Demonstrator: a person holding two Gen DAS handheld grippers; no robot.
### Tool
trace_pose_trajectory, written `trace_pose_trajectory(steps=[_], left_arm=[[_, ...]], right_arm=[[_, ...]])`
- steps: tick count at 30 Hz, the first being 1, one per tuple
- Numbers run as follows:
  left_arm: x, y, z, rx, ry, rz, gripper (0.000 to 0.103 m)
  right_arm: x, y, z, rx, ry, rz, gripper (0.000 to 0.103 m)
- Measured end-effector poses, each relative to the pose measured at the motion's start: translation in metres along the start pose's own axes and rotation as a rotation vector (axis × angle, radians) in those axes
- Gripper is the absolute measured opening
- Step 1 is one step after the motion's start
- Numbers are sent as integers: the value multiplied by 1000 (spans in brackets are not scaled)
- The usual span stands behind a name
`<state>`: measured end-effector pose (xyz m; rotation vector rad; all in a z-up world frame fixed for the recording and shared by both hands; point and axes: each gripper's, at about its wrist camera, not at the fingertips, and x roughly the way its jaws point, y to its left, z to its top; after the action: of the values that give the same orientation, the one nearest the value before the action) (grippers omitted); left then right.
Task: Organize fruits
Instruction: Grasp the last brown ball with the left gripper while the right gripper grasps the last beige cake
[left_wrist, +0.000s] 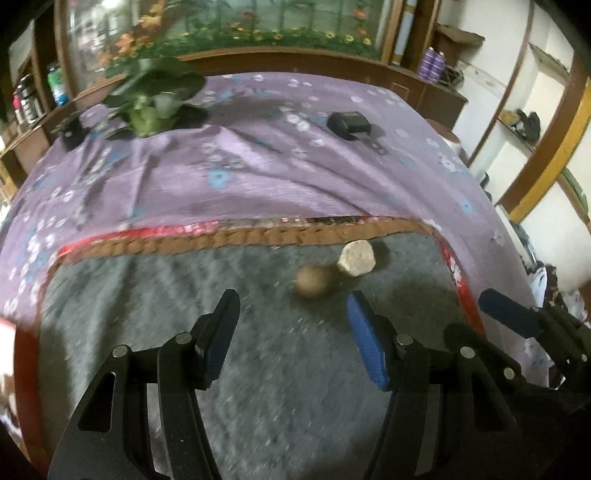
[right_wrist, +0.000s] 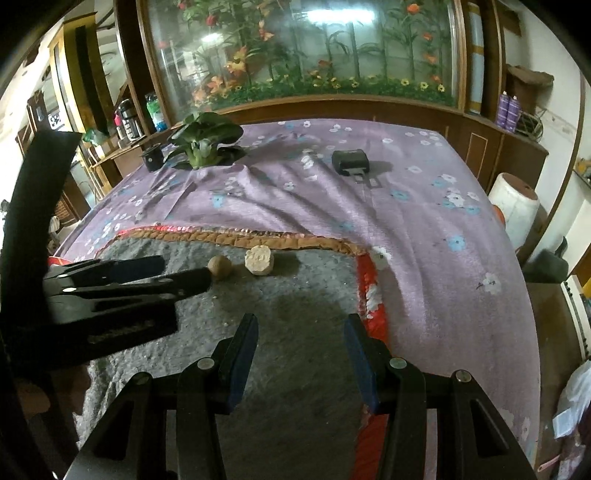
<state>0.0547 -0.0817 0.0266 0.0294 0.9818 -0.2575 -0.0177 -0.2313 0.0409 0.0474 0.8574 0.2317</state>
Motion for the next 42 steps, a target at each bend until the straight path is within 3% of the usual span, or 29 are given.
trace_pose_trajectory(steps=[4,6,7,8,11,21,25,27,28,33,42], left_arm=[[14,-4,5,27,9,-26,59],[21,-4,6,36,27,-28,32],[24,-5,6,45,28,-10,23],[23,-4,6,54,15,-4,21],[21,5,6,36,23,-31,21],[-15,28,-11,8,-18,66,21],[-23,35,-17,-11,-25,79,21],[-26,39,-20,-17,-25,92,21],[-28,42,-22,-23,-24,93,21],[-40,54,-31,-53,-43,117,21],[-69,73,-54,-101,-75,153,21]], right_arm=[[5,-6,3,14,8,2,47],[8,-6,6,12,11,7,47],[10,-6,7,7,15,6,47],[12,-5,9,1,21,2,47],[17,-1,14,-13,26,12,47],[57,26,37,-91,53,49,47],[82,33,43,-130,67,11,47],[86,34,41,-145,62,-8,37],[84,36,40,-159,54,-9,24],[67,43,35,-162,58,10,24],[22,82,15,-155,-11,60,24]])
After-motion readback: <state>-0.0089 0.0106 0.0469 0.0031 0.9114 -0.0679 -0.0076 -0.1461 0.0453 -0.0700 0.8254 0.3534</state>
